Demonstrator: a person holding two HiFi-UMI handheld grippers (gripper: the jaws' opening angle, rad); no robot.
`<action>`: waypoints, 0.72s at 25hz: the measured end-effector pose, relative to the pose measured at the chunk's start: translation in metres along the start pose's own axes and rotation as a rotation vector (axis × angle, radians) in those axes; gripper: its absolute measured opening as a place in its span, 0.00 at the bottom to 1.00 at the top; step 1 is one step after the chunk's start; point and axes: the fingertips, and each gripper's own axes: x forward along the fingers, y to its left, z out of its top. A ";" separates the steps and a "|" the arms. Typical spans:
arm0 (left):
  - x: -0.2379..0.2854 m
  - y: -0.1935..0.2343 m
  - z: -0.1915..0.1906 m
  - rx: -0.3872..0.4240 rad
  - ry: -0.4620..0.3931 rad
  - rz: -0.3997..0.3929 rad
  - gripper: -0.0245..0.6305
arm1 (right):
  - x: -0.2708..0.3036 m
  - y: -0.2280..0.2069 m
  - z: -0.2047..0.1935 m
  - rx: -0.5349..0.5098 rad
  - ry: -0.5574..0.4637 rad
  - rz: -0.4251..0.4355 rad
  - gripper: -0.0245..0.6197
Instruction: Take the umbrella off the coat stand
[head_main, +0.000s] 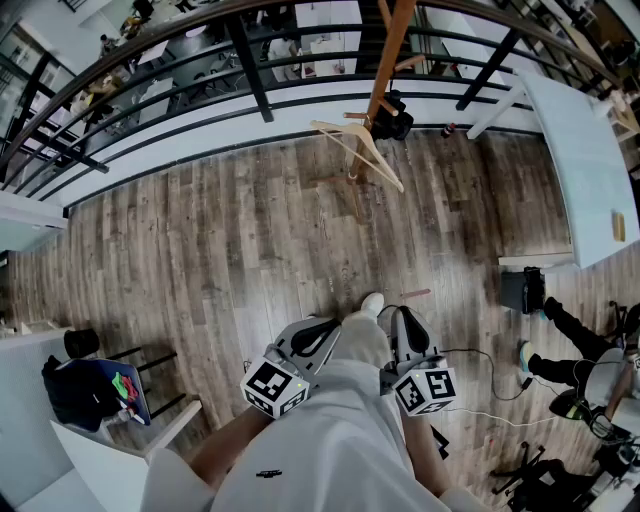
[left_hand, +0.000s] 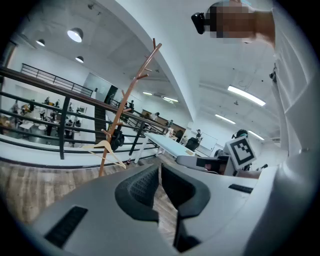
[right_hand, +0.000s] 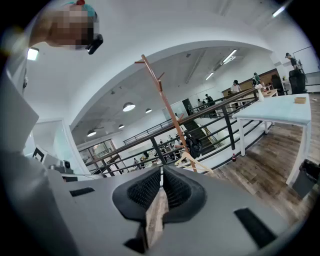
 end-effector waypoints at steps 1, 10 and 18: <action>-0.008 -0.005 0.000 -0.010 -0.016 0.031 0.09 | -0.006 0.007 -0.004 -0.008 0.009 0.018 0.11; -0.007 -0.044 -0.008 -0.012 -0.023 0.072 0.09 | -0.046 0.013 -0.011 0.006 -0.020 0.035 0.10; 0.054 -0.085 0.011 0.065 -0.033 0.034 0.09 | -0.081 -0.050 0.026 0.014 -0.108 0.023 0.10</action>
